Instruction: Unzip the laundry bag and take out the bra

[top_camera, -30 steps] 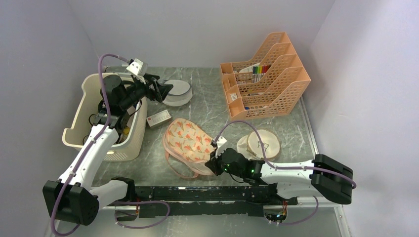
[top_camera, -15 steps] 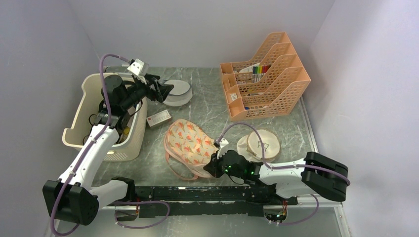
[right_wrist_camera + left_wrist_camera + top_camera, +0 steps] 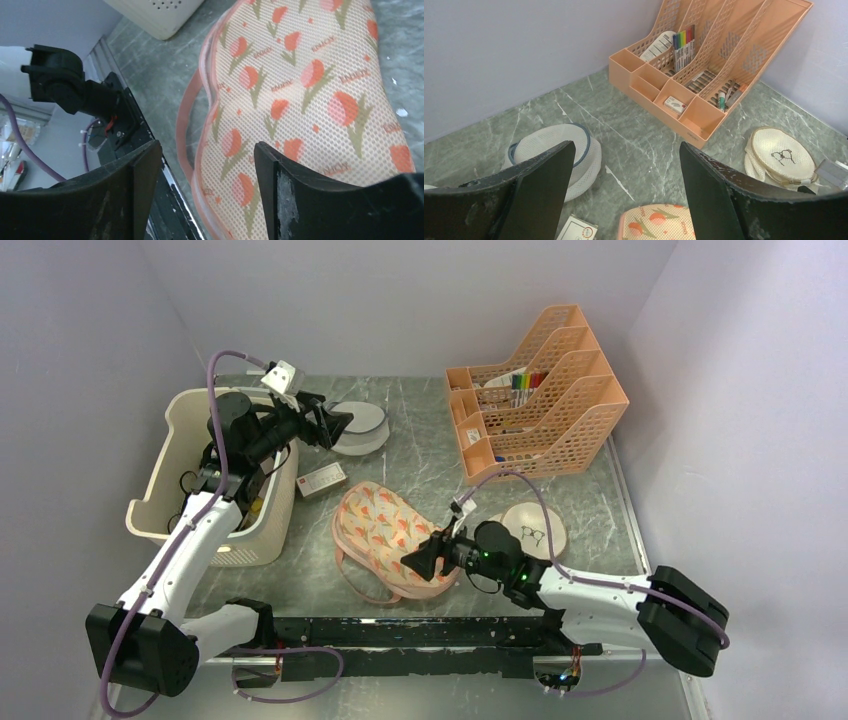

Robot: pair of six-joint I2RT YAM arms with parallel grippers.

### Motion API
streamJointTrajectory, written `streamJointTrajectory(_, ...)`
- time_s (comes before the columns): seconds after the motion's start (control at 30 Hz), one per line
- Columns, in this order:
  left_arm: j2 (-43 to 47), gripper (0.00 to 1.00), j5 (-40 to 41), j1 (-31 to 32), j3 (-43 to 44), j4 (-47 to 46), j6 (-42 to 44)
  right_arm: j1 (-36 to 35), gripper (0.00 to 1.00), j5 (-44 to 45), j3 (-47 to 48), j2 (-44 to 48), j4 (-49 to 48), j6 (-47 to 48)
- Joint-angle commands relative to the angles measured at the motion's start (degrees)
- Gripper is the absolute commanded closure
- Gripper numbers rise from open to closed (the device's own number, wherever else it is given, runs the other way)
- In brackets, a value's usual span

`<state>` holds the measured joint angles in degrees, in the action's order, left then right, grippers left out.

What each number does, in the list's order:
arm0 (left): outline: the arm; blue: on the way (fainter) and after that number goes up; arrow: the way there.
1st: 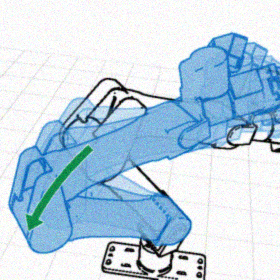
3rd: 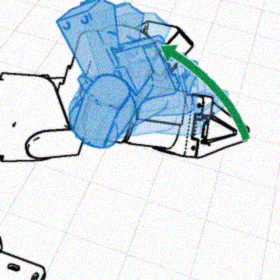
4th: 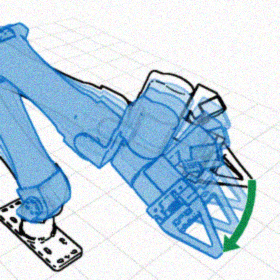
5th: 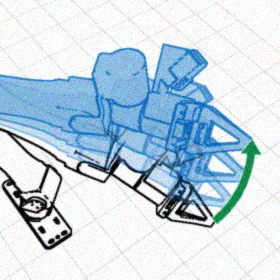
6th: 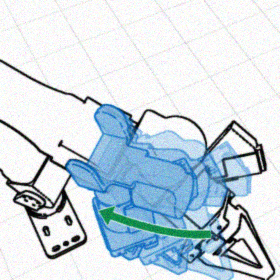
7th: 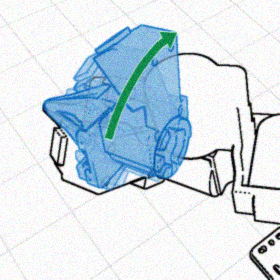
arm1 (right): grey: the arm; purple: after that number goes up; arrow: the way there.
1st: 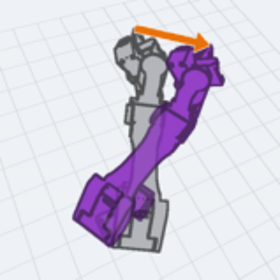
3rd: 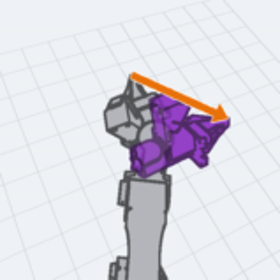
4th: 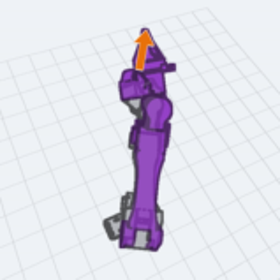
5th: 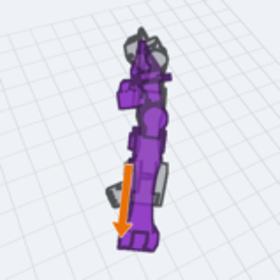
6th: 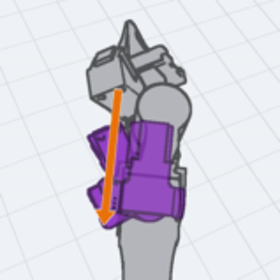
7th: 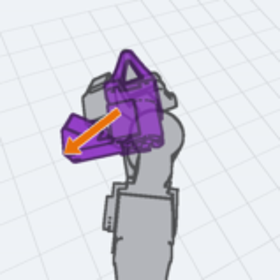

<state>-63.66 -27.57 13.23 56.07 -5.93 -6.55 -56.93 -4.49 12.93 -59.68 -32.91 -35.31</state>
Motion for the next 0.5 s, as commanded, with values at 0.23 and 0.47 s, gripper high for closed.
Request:
streamJointTrajectory(0.23,0.74,0.11,0.53,0.30,1.32,0.17,1.02,9.41,0.19,-5.86,9.34,0.83,7.65,2.40)
streamJointTrajectory(0.47,1.68,0.10,3.88,0.30,1.30,0.59,0.51,27.46,0.15,-8.98,14.97,7.66,22.22,9.10)
